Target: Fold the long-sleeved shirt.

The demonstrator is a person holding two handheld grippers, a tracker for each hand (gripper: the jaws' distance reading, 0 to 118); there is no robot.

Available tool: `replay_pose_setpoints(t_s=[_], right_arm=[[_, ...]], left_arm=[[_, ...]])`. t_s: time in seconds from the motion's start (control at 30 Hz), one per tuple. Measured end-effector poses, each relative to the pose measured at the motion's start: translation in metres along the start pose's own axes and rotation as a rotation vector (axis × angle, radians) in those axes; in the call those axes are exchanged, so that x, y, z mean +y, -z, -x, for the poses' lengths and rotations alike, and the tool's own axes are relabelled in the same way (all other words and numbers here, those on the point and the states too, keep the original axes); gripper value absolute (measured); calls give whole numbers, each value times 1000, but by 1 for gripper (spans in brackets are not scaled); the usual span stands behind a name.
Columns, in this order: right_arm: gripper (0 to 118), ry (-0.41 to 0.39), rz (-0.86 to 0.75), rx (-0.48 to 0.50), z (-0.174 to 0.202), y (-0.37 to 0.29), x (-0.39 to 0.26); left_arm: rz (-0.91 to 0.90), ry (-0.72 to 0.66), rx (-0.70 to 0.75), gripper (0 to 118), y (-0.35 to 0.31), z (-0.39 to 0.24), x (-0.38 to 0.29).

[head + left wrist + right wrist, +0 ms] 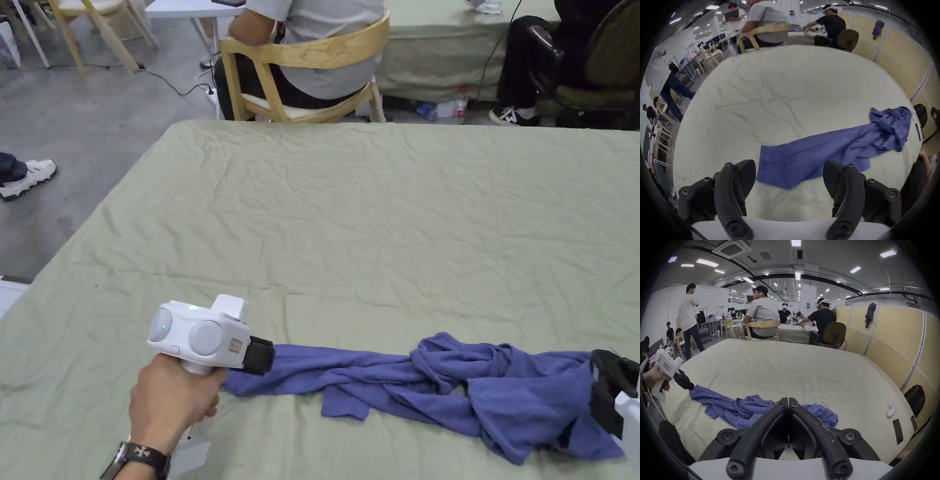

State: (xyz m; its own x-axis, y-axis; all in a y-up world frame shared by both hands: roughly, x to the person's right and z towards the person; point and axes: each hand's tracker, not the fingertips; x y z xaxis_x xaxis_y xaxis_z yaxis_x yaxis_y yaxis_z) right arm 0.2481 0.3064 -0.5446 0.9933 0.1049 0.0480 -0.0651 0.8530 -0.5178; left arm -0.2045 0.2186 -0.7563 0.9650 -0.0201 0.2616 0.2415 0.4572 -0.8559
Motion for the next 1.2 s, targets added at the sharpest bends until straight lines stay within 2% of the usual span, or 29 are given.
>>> replay_pose_setpoints(t_s=[0.2,0.23,0.4,0.43,0.47,0.5,0.53,0.57,0.6,0.7,0.8,0.83,0.87,0.9,0.93,0.97,1.07,1.13,1.2], right_arm=[[2,14,66,-14,-5,27,-11],[2,13,74,-14,-5,29,-12],[2,14,93,-6,-3,37,-17],[2,17,95,-2,-2,37,-18],[2,21,96,1,-1,36,-19],[2,24,98,2,-1,35,-20],[2,30,100,3,-2,35,-22],[2,40,105,5,-4,35,-23],[2,47,109,6,-5,35,-24],[2,65,113,-2,-13,29,-25],[4,69,121,0,-37,25,-17],[11,63,138,10,-49,26,-10],[22,40,152,3,-61,28,-5],[49,-10,169,-5,-73,32,2],[71,-59,214,-18,-84,39,11],[81,-98,259,-31,-95,48,18],[81,-173,380,31,-123,83,31],[81,-246,440,77,-130,109,32],[81,-281,512,134,-133,138,26]], left_arm=[[109,11,-6,85,78,2,-11],[49,-9,-2,87,73,2,-13],[68,-19,2,84,66,0,-10],[65,-18,6,78,61,-2,-10],[29,17,4,57,52,-6,-10],[-25,38,-20,4,44,-10,-10],[-63,42,-62,5,41,-10,-9],[5,23,-2,5,43,-13,-8],[38,40,-10,5,46,-15,-9],[30,4,-13,5,55,-12,-13],[36,-8,-12,5,51,-16,-12],[45,-7,-13,5,52,-17,-12],[50,-8,-13,5,53,-17,-12],[56,-9,-13,5,53,-17,-12],[60,-10,-13,5,53,-19,-10],[63,-9,-13,5,53,-20,-10],[60,-19,-16,5,52,-20,-12],[56,-29,-22,5,50,-20,-13],[54,-43,-32,5,50,-17,-12]])
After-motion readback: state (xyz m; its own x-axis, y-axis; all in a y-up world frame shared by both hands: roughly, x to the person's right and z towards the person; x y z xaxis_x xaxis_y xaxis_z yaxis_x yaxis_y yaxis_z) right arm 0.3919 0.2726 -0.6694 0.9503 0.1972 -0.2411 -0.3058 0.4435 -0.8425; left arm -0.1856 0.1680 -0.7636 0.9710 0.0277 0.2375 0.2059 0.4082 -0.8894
